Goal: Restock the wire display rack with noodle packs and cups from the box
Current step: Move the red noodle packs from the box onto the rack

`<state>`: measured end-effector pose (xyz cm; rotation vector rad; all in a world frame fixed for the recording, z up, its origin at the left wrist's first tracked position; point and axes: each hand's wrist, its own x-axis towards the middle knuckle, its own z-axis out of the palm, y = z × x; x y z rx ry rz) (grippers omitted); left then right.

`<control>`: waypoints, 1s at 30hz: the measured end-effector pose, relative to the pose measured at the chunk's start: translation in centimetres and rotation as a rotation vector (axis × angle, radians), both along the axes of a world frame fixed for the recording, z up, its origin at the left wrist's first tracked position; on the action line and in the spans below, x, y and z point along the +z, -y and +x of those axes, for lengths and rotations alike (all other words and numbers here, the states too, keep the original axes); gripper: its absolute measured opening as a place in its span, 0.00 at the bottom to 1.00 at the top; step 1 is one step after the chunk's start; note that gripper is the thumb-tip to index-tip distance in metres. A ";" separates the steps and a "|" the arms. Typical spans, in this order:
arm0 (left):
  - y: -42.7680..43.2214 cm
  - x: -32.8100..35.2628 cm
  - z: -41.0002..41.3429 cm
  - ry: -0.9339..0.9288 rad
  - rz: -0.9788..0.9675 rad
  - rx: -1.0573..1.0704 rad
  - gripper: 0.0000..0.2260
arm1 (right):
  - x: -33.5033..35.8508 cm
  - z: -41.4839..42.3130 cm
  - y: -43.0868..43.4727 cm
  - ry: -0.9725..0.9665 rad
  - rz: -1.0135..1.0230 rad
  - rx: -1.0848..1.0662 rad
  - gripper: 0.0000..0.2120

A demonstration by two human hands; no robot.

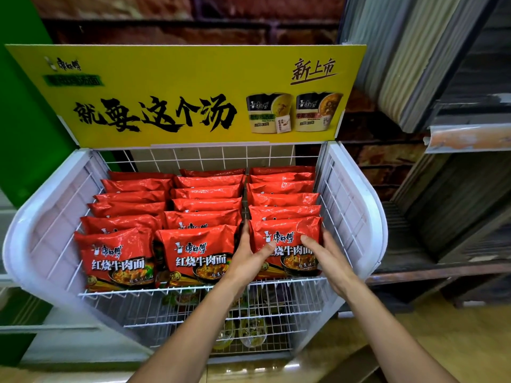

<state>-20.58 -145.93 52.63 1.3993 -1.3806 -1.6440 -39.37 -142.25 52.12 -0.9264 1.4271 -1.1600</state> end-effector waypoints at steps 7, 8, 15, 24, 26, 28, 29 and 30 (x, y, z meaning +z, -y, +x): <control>-1.0 0.0 0.5 0.037 -0.045 -0.012 0.44 | 0.1 0.4 -1.0 -0.058 -0.029 -0.044 0.44; -1.1 0.0 0.5 0.040 -0.047 -0.013 0.44 | 0.2 0.4 -1.1 -0.066 -0.033 -0.053 0.43; -1.8 0.2 0.7 0.028 -0.067 -0.005 0.43 | 0.0 0.6 -1.7 -0.104 -0.061 -0.077 0.46; -3.4 1.1 0.5 -0.042 -0.136 0.046 0.40 | 1.0 1.2 -2.8 -0.220 -0.138 -0.122 0.35; -3.6 1.7 0.6 -0.030 -0.178 0.059 0.39 | 1.4 1.2 -2.9 -0.297 -0.168 -0.124 0.35; -3.7 2.3 0.8 0.006 -0.218 0.080 0.39 | 2.1 1.5 -2.8 -0.374 -0.189 -0.104 0.33; -3.6 2.6 1.0 0.025 -0.237 0.083 0.38 | 2.5 1.8 -2.7 -0.404 -0.202 -0.097 0.32; -3.5 3.2 1.1 0.039 -0.256 0.082 0.38 | 2.9 2.0 -2.5 -0.425 -0.222 -0.084 0.32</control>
